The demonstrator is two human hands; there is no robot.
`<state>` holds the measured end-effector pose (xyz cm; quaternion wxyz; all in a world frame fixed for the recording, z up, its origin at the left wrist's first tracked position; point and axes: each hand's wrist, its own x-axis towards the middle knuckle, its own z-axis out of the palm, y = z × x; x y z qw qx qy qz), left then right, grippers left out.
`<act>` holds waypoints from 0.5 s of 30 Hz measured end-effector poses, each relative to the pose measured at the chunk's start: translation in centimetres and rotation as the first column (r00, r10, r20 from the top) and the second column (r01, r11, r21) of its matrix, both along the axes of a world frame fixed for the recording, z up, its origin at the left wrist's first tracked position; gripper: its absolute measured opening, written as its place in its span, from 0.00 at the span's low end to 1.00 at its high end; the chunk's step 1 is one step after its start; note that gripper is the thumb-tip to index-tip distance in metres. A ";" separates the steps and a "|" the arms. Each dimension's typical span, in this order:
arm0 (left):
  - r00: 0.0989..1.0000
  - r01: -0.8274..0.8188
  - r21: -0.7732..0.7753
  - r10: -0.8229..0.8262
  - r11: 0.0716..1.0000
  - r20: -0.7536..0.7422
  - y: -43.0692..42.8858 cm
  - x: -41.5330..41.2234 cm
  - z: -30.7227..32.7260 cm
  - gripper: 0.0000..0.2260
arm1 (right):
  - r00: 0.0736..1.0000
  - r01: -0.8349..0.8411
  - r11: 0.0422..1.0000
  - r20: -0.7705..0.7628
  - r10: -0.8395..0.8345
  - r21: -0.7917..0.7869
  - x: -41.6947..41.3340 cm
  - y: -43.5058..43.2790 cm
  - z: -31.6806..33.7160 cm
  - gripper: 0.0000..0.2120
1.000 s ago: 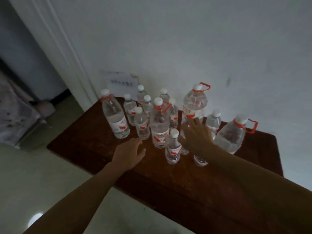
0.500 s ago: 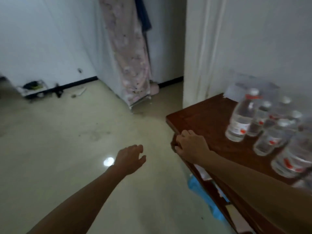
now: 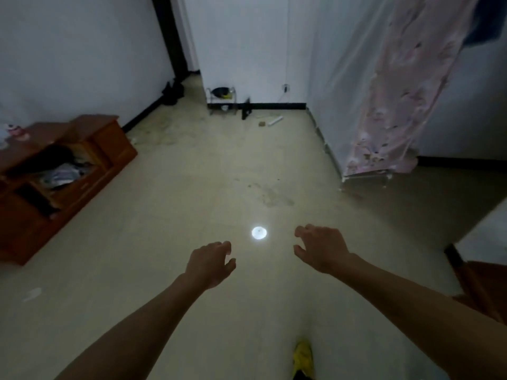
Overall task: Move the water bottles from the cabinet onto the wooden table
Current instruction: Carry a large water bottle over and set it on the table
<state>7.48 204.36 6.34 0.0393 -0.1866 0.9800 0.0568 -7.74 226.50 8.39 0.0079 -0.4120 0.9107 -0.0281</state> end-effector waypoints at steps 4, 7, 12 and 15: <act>0.994 -0.112 -0.025 0.112 0.993 0.019 -7.0 -3.4 -0.3 0.15 | 0.994 -0.102 0.995 -0.023 0.102 -0.006 -5.9 -8.8 -1.0 0.16; 0.973 -0.228 -0.026 0.228 0.973 0.026 -13.0 -6.9 0.3 0.15 | 0.981 -0.192 0.981 -0.011 0.192 -0.014 -11.2 -16.8 -0.8 0.16; 0.916 -0.399 0.008 0.399 0.917 -0.036 -21.2 -10.6 1.9 0.15 | 0.936 -0.351 0.936 -0.038 0.349 -0.033 -17.8 -29.7 0.1 0.16; 0.864 -0.504 0.027 0.504 0.863 0.009 -25.6 -10.3 1.3 0.15 | 0.887 -0.463 0.886 -0.011 0.463 -0.009 -19.0 -37.2 -0.5 0.17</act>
